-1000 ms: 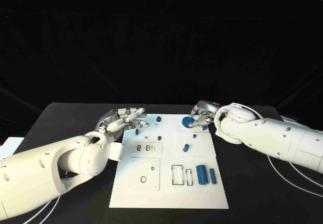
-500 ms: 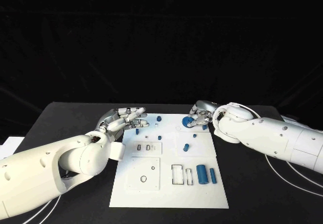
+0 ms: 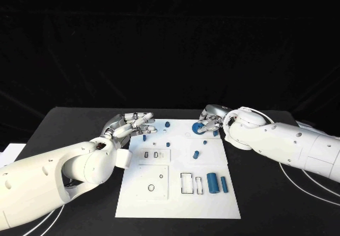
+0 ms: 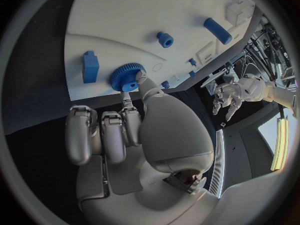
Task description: Assemble the parts on the task board
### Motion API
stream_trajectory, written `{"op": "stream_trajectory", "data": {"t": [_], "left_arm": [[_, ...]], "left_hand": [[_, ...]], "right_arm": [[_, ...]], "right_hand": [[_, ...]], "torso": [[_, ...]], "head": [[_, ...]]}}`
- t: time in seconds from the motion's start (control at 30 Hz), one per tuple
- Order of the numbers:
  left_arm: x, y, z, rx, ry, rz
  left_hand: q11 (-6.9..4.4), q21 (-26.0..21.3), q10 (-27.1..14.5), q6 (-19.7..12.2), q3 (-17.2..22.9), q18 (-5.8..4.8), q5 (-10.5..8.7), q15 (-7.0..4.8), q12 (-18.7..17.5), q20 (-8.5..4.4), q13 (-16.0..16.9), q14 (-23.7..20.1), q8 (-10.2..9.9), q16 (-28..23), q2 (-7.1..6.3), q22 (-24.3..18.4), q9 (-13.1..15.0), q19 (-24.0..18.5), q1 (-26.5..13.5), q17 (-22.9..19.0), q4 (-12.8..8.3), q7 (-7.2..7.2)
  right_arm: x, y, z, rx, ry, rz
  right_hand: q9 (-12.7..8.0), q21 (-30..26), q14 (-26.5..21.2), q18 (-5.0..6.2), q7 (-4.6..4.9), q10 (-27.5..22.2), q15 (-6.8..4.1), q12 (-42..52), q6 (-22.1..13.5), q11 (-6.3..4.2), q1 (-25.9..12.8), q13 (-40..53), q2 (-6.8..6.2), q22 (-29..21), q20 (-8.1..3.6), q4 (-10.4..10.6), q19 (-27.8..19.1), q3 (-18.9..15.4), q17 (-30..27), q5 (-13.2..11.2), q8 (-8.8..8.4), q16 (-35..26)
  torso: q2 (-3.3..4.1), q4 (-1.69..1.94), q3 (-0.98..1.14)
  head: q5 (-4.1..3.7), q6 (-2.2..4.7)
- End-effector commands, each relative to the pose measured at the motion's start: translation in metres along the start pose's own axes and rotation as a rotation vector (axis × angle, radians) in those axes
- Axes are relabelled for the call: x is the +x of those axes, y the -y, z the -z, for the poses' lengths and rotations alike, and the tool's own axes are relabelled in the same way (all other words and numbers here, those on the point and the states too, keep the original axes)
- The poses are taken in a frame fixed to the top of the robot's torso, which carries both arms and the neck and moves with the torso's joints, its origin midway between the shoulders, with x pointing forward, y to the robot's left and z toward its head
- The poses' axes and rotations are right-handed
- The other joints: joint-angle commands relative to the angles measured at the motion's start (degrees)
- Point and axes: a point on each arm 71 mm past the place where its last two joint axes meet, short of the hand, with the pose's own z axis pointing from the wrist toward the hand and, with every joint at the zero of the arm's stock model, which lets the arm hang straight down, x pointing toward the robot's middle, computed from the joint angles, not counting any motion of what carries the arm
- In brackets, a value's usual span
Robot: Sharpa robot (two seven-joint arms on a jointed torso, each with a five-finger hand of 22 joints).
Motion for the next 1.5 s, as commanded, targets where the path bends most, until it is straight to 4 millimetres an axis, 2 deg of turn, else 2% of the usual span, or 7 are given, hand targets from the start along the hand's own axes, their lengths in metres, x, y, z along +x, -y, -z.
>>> {"op": "stream_trajectory", "data": {"t": [0.03, 0.27, 0.57, 0.73, 1.03, 1.17, 1.5], "left_arm": [[0.002, 0.001, 0.0, 0.004, -0.021, 0.01], [0.003, 0.001, 0.0, 0.004, -0.022, 0.01], [0.002, 0.001, 0.0, 0.004, -0.02, 0.01], [0.002, 0.001, 0.0, 0.005, -0.02, 0.01], [0.001, 0.001, -0.001, 0.006, -0.018, 0.009], [0.001, 0.001, -0.001, 0.007, -0.017, 0.008], [0.002, 0.001, -0.001, 0.007, -0.02, 0.009]], "left_hand": [[0.1, -0.34, -0.04, -0.03, 0.09, 0.59, -0.16, 0.18, -0.38, -0.03, -0.03, 0.12, -0.38, -0.37, 0.54, -0.05, -0.03, 0.3, -0.26, 0.04, -0.38, 0.1], [0.1, -0.37, -0.03, -0.02, 0.09, 0.59, -0.16, 0.18, -0.41, -0.03, -0.03, 0.11, -0.41, -0.4, 0.58, -0.06, -0.03, 0.31, -0.24, 0.11, -0.45, 0.1], [0.1, -0.37, -0.03, -0.02, 0.09, 0.59, -0.16, 0.18, -0.41, -0.03, -0.03, 0.11, -0.41, -0.4, 0.58, -0.06, -0.03, 0.31, -0.24, 0.11, -0.45, 0.1], [0.1, -0.37, -0.03, -0.02, 0.09, 0.59, -0.16, 0.18, -0.41, -0.03, -0.03, 0.11, -0.41, -0.4, 0.58, -0.06, -0.03, 0.31, -0.24, 0.11, -0.45, 0.1], [0.1, -0.37, -0.03, -0.02, 0.09, 0.59, -0.16, 0.18, -0.41, -0.03, -0.03, 0.11, -0.41, -0.4, 0.58, -0.06, -0.03, 0.31, -0.24, 0.11, -0.45, 0.1], [0.1, -0.37, -0.03, -0.02, 0.09, 0.59, -0.16, 0.18, -0.41, -0.03, -0.03, 0.11, -0.41, -0.4, 0.58, -0.06, -0.03, 0.31, -0.24, 0.11, -0.45, 0.1], [0.1, -0.4, 0.0, -0.01, 0.08, 0.59, -0.15, 0.18, -0.47, -0.03, -0.03, 0.1, -0.45, -0.44, 0.62, -0.07, -0.03, 0.32, -0.19, 0.2, -0.56, 0.1]], "right_arm": [[-0.002, -0.005, 0.001, -0.031, 0.054, 0.089], [-0.005, -0.024, 0.005, -0.108, 0.133, 0.097], [-0.002, -0.053, 0.011, -0.174, 0.142, 0.036], [0.002, -0.071, 0.008, -0.199, 0.131, 0.026], [0.014, -0.101, 0.001, -0.246, 0.109, 0.024], [0.021, -0.109, -0.001, -0.257, 0.098, 0.023], [0.034, -0.117, -0.009, -0.247, 0.075, 0.033]], "right_hand": [[1.05, 0.37, 5.4, -0.73, -1.25, 0.27, -0.49, 0.47, 2.33, -0.51, 2.04, 4.63, 1.51, 0.73, -0.34, -0.75, 0.39, 1.25, 12.32, -0.57, 1.02, 0.32], [1.15, 0.9, 5.45, -0.98, -1.55, 0.83, -0.81, 0.96, 3.07, -0.83, 0.9, 5.3, 1.31, 1.85, -0.76, -0.84, 1.01, 2.44, 12.55, 0.59, 0.84, 0.41], [1.02, 0.99, 5.42, -1.01, -1.45, 0.87, -0.81, 0.77, 2.82, -0.76, -1.22, 5.29, 0.8, 2.01, -0.83, -0.07, 1.11, 2.91, 12.41, 1.34, 0.07, 0.35], [0.96, 0.98, 5.38, -1.01, -1.36, 0.75, -0.76, 0.51, 2.65, -0.69, -1.98, 5.12, 0.48, 2.0, -0.81, 0.22, 1.09, 3.03, 12.26, 1.41, -0.28, 0.28], [0.93, 0.97, 5.37, -1.01, -1.32, 0.69, -0.74, 0.39, 2.56, -0.65, -2.2, 5.04, 0.41, 1.99, -0.8, 0.3, 1.09, 3.11, 12.18, 1.43, -0.43, 0.24], [0.91, 0.98, 5.36, -1.01, -1.3, 0.65, -0.73, 0.33, 2.49, -0.63, -2.3, 5.0, 0.38, 2.02, -0.79, 0.34, 1.1, 3.16, 12.15, 1.45, -0.52, 0.23], [0.67, 0.88, 5.33, -0.98, -0.91, 0.01, -0.49, -0.69, 1.67, -0.32, -3.09, 4.21, -0.16, 1.84, -0.62, 0.59, 0.97, 3.48, 12.0, 1.43, -1.43, 0.15]], "torso": [[-0.01, -0.04, 0.02], [-0.02, 0.05, 0.0], [-0.01, 0.03, -0.04], [0.03, 0.12, -0.08], [0.06, 0.12, -0.02], [0.03, -0.01, 0.01], [0.0, 0.09, 0.0]], "head": [[-0.02, 0.04], [-0.1, 0.12], [0.22, 0.28], [0.42, 0.21], [0.58, 0.05], [0.71, 0.01], [0.74, -0.13]]}}
